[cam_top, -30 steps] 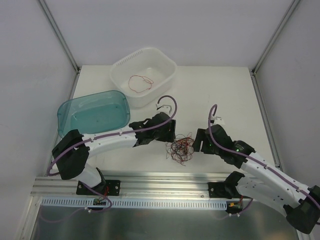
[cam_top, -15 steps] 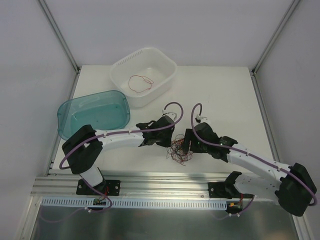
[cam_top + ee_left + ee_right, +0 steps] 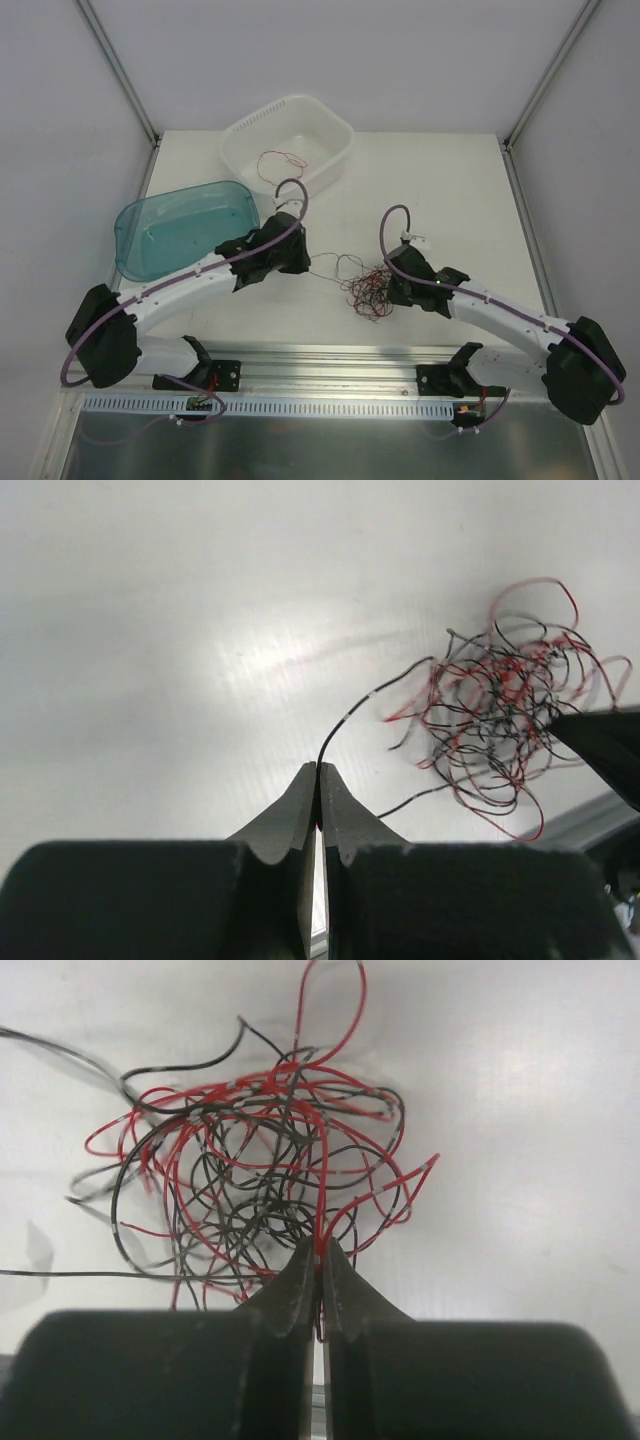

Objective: Untangle the cables

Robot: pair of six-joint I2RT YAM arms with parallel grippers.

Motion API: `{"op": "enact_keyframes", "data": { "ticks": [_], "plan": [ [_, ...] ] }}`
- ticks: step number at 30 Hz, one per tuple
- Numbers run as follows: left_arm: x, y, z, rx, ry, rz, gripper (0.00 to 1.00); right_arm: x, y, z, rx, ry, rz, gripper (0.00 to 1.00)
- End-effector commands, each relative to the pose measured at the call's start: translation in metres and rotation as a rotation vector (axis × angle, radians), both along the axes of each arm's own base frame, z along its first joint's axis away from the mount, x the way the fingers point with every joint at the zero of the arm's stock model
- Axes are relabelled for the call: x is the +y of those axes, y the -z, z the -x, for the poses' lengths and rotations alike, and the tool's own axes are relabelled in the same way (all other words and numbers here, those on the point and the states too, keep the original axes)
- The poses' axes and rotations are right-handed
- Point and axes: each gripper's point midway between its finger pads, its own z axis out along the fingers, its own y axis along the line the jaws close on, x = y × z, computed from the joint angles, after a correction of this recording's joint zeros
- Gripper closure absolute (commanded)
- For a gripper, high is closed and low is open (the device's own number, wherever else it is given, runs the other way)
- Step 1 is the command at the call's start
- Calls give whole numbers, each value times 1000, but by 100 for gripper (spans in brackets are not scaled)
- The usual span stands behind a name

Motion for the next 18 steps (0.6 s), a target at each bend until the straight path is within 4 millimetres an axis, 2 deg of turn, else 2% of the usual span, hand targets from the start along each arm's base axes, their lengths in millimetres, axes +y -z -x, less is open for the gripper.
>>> {"op": "enact_keyframes", "data": {
  "ticks": [1, 2, 3, 5, 6, 8, 9, 11, 12, 16, 18],
  "plan": [
    [55, -11, -10, -22, -178, -15, 100, -50, -26, -6, -67, 115, 126, 100],
    [66, -12, -10, -24, -209, -23, 100, -59, -39, -11, -105, 145, 113, 99],
    [75, -23, -10, -47, -233, -2, 100, -74, -43, -7, -105, 169, 151, 99],
    [95, -26, -10, -49, -292, -10, 100, -94, -58, -10, -136, 212, 174, 100],
    [104, -36, -10, -79, -318, -2, 100, -104, -72, -9, -167, 234, 171, 99],
    [119, -46, -11, -105, -356, -10, 100, -117, -90, -10, -207, 248, 181, 99],
    [127, -56, -8, -133, -373, -10, 100, -127, -109, -11, -247, 281, 171, 99],
    [136, -70, -8, -171, -379, -14, 100, -138, -126, -12, -277, 294, 186, 99],
    [144, -82, -5, -196, -399, -18, 100, -142, -142, -12, -305, 305, 182, 99],
    [173, -113, 1, -269, -461, -59, 100, -161, -163, -13, -331, 354, 223, 99],
    [185, -133, 5, -316, -492, -55, 100, -169, -166, -12, -331, 381, 229, 99]
  ]
}}
